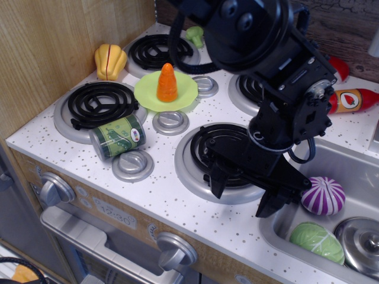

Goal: Take carrot off plate

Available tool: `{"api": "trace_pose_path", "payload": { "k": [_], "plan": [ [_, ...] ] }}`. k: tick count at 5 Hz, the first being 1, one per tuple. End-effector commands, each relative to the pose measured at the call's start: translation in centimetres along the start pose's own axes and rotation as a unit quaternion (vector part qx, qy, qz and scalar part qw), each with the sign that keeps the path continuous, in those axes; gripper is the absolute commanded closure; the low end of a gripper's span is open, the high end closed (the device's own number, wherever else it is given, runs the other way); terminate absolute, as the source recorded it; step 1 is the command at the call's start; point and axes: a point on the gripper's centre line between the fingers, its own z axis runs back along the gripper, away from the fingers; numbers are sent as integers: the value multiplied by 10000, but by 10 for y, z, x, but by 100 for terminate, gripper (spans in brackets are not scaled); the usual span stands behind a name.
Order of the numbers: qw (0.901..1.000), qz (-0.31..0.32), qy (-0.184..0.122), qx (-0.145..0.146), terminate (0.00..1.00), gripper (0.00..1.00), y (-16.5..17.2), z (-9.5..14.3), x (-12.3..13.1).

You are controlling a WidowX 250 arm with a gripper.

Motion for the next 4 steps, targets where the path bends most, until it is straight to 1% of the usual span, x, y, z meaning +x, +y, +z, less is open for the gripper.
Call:
{"api": "trace_pose_path", "payload": {
  "k": [1,2,3,4],
  "plan": [
    [10000,0,0,0,0,0,0,0,0],
    [9997,-132,-141,176,0,0,23,1,22],
    [9981,-424,-269,366,0,0,61,11,52],
    [9941,-659,-387,770,0,0,103,26,88]
  ]
}}
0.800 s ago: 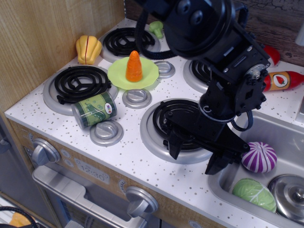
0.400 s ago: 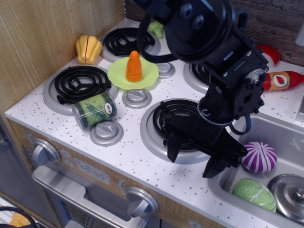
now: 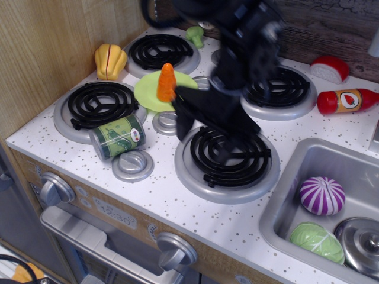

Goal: Take carrot off plate

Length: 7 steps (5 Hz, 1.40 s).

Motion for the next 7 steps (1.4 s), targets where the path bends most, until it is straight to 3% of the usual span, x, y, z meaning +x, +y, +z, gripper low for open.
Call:
{"api": "trace_pose_path", "payload": {
  "k": [1,2,3,4,6,7],
  "plan": [
    [9979,-304,-354,449,0,0,68,13,41],
    [9931,-566,-659,788,0,0,93,8,55],
    [9916,-635,-896,676,0,0,109,-9,66],
    [9906,-802,-1030,418,0,0,109,-19,72],
    [9802,-1455,-1279,-406,0,0,103,-34,78],
    [9768,-1583,-1355,-499,0,0,98,-40,81]
  ]
}}
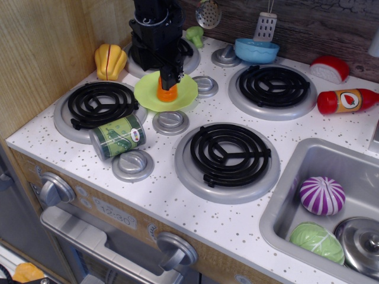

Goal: Take carrot off plate

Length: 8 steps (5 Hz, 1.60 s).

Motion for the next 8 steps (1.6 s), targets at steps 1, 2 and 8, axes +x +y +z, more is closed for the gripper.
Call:
{"api": "trace_pose_path", "payload": {
  "k": [1,2,8],
  "plan": [
    [9985,-260,-409,237,0,0,9,3,14],
    [9982,-163,-496,290,0,100,5,-1,16],
    [9984,-107,-539,-151,0,100,-62,17,60]
  ]
}}
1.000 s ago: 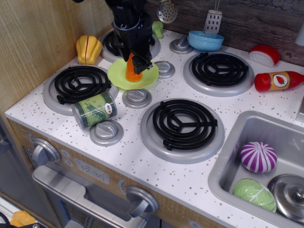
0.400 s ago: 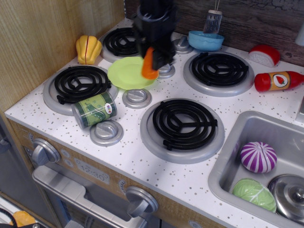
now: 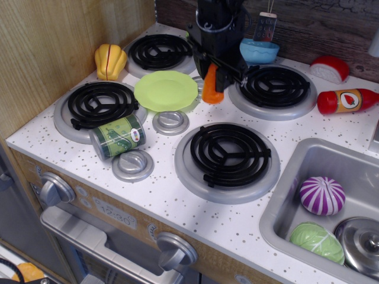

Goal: Take carrot off plate

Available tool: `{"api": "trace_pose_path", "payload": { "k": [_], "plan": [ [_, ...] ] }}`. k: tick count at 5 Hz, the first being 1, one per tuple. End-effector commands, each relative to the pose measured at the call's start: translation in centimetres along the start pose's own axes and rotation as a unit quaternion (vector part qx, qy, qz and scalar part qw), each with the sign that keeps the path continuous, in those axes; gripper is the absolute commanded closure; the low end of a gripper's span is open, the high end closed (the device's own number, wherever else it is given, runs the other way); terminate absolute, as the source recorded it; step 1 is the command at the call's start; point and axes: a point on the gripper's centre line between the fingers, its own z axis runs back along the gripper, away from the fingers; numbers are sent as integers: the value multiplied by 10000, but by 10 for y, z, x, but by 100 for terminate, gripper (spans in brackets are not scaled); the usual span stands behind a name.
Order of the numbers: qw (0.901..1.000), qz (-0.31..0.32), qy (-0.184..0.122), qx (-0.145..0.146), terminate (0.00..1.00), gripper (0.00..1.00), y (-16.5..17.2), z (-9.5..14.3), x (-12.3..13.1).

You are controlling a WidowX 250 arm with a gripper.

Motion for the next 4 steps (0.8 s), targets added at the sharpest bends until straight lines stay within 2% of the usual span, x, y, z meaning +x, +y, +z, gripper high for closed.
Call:
{"api": "trace_pose_path", "payload": {
  "k": [1,2,3,4],
  "plan": [
    [9994,-219,-277,3,0,100,9,0,14],
    [9989,-130,-410,-195,0,0,7,-2,12],
    [9989,-130,-410,-195,0,0,7,-2,12],
    [9989,-130,-410,-195,100,0,7,-2,12]
  ]
}}
